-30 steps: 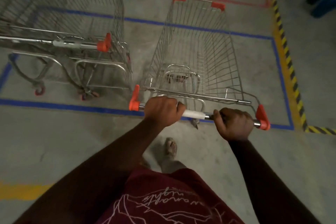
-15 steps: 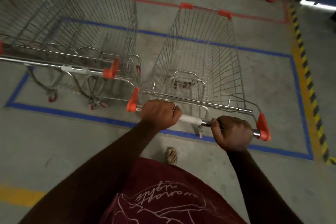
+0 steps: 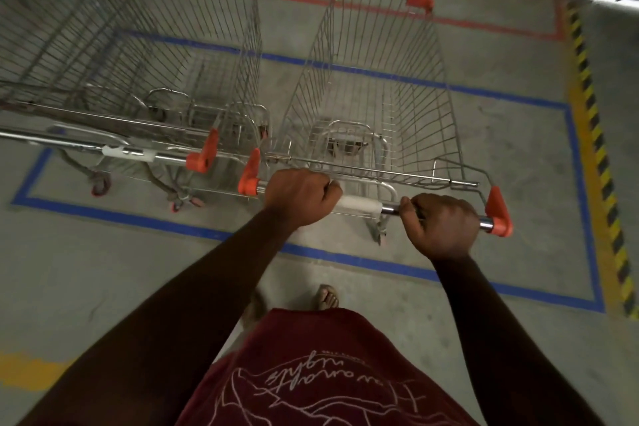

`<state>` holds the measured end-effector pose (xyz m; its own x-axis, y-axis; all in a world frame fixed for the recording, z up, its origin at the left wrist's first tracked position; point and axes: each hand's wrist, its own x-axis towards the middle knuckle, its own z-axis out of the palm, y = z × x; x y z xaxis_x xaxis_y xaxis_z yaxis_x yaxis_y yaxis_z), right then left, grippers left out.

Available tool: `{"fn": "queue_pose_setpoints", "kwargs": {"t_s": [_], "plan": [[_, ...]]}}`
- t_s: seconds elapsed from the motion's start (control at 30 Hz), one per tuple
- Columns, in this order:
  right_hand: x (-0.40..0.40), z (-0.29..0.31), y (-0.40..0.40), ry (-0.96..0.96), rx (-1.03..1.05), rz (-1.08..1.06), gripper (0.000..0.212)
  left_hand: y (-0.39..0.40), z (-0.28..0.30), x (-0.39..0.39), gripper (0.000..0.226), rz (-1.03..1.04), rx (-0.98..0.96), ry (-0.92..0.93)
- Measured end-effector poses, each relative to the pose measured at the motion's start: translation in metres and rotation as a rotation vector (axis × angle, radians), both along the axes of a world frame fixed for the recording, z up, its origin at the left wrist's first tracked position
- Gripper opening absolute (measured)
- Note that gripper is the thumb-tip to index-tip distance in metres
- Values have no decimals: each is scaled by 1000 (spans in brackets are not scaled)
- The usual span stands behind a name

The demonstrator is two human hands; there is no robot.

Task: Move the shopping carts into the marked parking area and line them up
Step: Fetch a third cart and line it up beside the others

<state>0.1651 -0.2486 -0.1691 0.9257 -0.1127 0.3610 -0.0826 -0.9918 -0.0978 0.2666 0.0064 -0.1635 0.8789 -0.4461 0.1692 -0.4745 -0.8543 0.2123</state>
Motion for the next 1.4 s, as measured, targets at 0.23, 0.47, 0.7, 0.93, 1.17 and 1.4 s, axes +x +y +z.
{"fn": "queue_pose_setpoints", "kwargs": {"t_s": [0.23,0.47,0.7,0.93,1.17,1.4], "plan": [[3,2,25,12,-6,-45,45,21,1,13,45,-62,-31,2],[11,3,29,-21,29,-52,51,41,1,21,35,-169,-205,49],[34,6,80,-25,39,-173,38,95,6,39,10,-168,-344,-151],[52,-1,113,-31,109,-160,44,152,-8,51,36,234,-69,-131],[66,-1,114,-57,80,-161,45,165,-13,55,45,193,-110,-48],[70,-1,108,-2,88,-160,46,169,-9,54,40,133,-196,-97]]}}
